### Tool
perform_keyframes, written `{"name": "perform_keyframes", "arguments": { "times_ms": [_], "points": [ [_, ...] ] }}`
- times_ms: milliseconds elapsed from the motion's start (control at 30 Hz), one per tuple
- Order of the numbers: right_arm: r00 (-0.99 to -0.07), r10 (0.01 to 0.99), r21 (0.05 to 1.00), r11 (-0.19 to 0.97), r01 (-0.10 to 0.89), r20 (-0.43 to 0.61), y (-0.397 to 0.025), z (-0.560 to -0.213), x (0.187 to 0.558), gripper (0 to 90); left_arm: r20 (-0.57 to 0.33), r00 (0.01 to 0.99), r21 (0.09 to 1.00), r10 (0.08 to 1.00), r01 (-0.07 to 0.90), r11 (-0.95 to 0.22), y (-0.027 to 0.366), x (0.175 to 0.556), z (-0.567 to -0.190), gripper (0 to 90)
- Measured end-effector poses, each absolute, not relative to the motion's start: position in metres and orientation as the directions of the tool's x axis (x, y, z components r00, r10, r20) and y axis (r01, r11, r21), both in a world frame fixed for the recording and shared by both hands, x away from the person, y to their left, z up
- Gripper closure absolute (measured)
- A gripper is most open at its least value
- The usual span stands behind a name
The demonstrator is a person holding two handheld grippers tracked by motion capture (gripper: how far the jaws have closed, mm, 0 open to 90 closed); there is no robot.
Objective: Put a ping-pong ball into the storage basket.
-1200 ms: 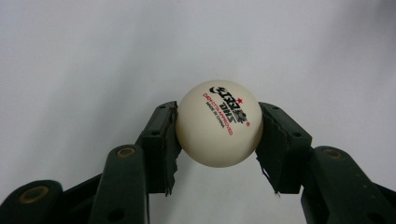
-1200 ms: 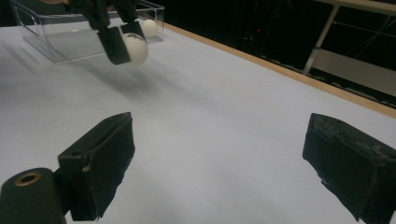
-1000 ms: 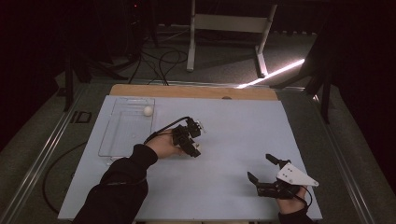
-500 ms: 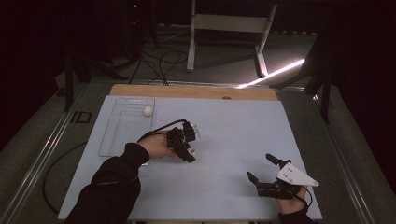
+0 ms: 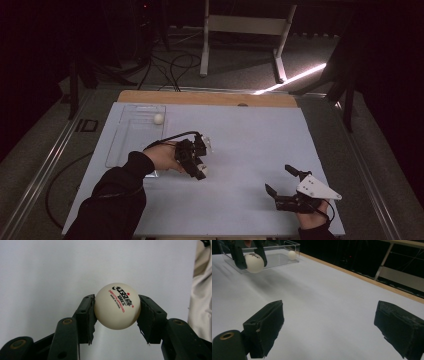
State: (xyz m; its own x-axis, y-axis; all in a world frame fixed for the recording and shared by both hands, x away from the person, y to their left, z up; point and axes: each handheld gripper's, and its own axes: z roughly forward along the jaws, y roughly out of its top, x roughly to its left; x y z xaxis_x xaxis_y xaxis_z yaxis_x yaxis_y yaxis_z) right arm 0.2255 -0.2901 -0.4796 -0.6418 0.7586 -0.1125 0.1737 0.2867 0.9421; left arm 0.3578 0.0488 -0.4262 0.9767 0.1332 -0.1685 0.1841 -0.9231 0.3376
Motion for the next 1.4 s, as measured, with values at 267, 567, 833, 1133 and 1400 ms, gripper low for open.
{"name": "perform_keyframes", "arguments": {
  "times_ms": [267, 567, 833, 1133, 1400],
  "points": [
    [-0.642, 0.759, 0.942, 0.286, 0.173, -0.113, -0.290, -0.479, 0.225, 9.2, -0.173, 0.978, 0.342, 0.115, 0.169, -0.924, 0.055, 0.356, -0.422, 52.0],
    [-0.642, 0.758, 0.942, 0.289, 0.173, -0.115, -0.290, -0.479, 0.225, 9.2, -0.164, 0.980, 0.358, 0.113, 0.165, -0.919, 0.066, 0.355, -0.410, 52.0],
    [-0.641, 0.759, 0.943, 0.287, 0.169, -0.116, -0.290, -0.479, 0.225, 9.2, -0.143, 0.982, 0.370, 0.120, 0.166, -0.914, 0.073, 0.354, -0.401, 52.0],
    [-0.640, 0.760, 0.943, 0.287, 0.170, -0.116, -0.290, -0.479, 0.225, 9.2, -0.134, 0.984, 0.386, 0.118, 0.161, -0.908, 0.079, 0.355, -0.390, 52.0],
    [-0.640, 0.759, 0.943, 0.287, 0.170, -0.116, -0.290, -0.478, 0.225, 9.2, -0.119, 0.985, 0.400, 0.128, 0.166, -0.901, 0.083, 0.356, -0.380, 52.0]
  ]
}}
